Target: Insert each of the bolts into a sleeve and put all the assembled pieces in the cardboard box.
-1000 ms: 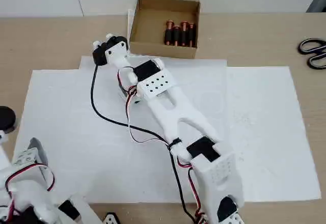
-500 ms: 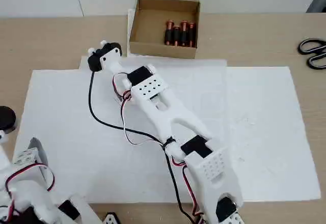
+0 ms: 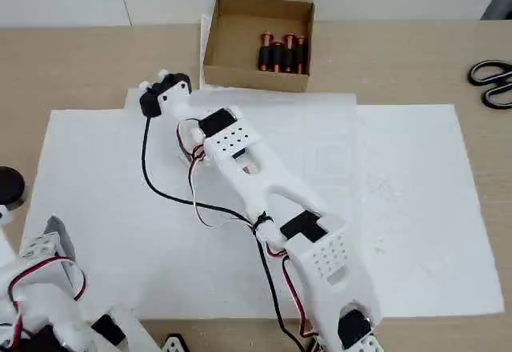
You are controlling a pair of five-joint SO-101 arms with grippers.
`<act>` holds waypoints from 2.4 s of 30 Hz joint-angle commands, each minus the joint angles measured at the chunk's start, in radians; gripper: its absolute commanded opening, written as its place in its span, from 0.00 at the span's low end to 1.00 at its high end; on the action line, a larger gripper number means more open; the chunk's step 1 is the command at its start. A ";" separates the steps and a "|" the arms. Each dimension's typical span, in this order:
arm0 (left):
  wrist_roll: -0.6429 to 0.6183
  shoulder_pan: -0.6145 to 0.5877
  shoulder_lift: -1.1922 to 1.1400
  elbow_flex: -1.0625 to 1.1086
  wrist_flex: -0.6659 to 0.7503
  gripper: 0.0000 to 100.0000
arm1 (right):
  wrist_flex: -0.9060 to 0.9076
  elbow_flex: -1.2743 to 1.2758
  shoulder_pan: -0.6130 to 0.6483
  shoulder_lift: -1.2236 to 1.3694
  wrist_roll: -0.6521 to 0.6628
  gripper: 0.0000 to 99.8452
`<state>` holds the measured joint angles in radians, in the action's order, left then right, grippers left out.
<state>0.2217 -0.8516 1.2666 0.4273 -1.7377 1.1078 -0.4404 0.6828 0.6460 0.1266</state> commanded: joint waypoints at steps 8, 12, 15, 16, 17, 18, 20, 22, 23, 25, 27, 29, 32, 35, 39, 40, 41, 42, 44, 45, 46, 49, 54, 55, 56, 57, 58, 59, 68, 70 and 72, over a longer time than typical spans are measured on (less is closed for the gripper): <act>-0.006 -0.002 0.003 -0.005 -0.012 0.25 | -0.036 -0.009 0.004 -0.001 0.009 0.20; -0.006 -0.002 0.000 -0.005 -0.012 0.25 | -0.061 -0.006 0.004 -0.001 0.009 0.20; -0.006 -0.002 0.003 -0.005 -0.012 0.25 | -0.070 -0.008 0.004 0.015 0.009 0.20; -0.006 -0.002 0.005 -0.005 -0.012 0.25 | -0.071 -0.009 0.004 0.024 0.009 0.20; -0.006 -0.002 0.005 -0.007 -0.012 0.25 | -0.076 -0.011 0.004 0.031 0.009 0.20; -0.006 -0.002 0.005 -0.007 -0.012 0.25 | -0.085 -0.011 0.004 0.036 0.009 0.20; -0.006 -0.002 0.005 -0.007 -0.012 0.25 | -0.093 -0.011 0.004 0.039 0.009 0.20; -0.006 -0.002 0.005 -0.007 -0.012 0.25 | -0.094 -0.011 0.004 0.039 0.009 0.20; -0.006 -0.002 0.005 -0.007 -0.012 0.25 | -0.094 -0.011 0.004 0.039 0.009 0.20; -0.006 -0.002 0.005 -0.007 -0.012 0.25 | -0.096 -0.011 0.004 0.041 0.009 0.20; -0.006 -0.002 0.005 -0.007 -0.012 0.25 | -0.096 -0.011 0.004 0.041 0.009 0.20; -0.006 -0.002 0.005 -0.007 -0.012 0.25 | -0.094 -0.011 0.004 0.041 0.009 0.20; -0.006 -0.002 0.005 -0.007 -0.012 0.25 | -0.091 -0.011 0.004 0.041 0.008 0.20; -0.006 -0.002 0.006 -0.007 -0.012 0.25 | -0.091 -0.011 0.004 0.041 0.008 0.18; -0.006 -0.002 0.006 -0.007 -0.012 0.25 | -0.091 -0.011 0.004 0.041 0.005 0.06; -0.006 -0.002 0.006 -0.007 -0.012 0.25 | -0.091 -0.011 0.004 0.041 0.003 0.03; -0.006 -0.002 0.006 -0.007 -0.012 0.25 | -0.091 -0.011 0.002 0.041 0.002 0.01; -0.006 -0.002 0.006 -0.007 -0.012 0.25 | -0.091 -0.011 0.002 0.041 0.000 0.00; -0.006 -0.002 0.006 -0.007 -0.012 0.25 | -0.091 -0.011 0.002 0.041 0.000 0.01; -0.006 -0.002 0.006 -0.007 -0.012 0.25 | -0.091 -0.011 0.001 0.041 0.000 0.01; -0.006 -0.002 0.006 -0.007 -0.012 0.25 | -0.091 -0.011 0.001 0.041 0.000 0.01; -0.006 -0.002 0.006 -0.007 -0.012 0.25 | -0.091 -0.011 0.001 0.041 0.000 0.00; -0.006 -0.002 0.006 -0.007 -0.012 0.25 | -0.065 -0.018 -0.005 0.025 0.000 0.00; -0.006 -0.002 0.006 -0.007 -0.012 0.25 | -0.042 -0.029 -0.008 0.007 0.000 0.00; -0.006 -0.002 0.006 -0.007 -0.012 0.25 | -0.021 -0.037 -0.013 -0.015 0.000 0.00; -0.006 -0.002 0.006 -0.007 -0.012 0.25 | -0.002 -0.040 -0.019 -0.038 0.000 0.00; -0.006 -0.002 0.006 -0.007 -0.012 0.25 | 0.013 -0.041 -0.028 -0.062 -0.002 0.00; -0.006 -0.002 0.006 -0.007 -0.012 0.25 | 0.027 -0.041 -0.036 -0.085 -0.005 0.00; -0.005 -0.002 0.006 -0.007 -0.012 0.25 | 0.147 -0.041 -0.137 -0.266 -0.092 0.00; -0.005 -0.002 0.003 -0.007 -0.012 0.25 | 0.189 -0.041 -0.166 -0.321 -0.100 0.00; -0.005 -0.002 0.002 -0.007 -0.012 0.25 | 0.239 -0.041 -0.208 -0.374 -0.104 0.00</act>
<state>0.2217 -0.8516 1.2697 0.4273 -1.7377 1.2919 -0.4480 0.5294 0.4081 0.0361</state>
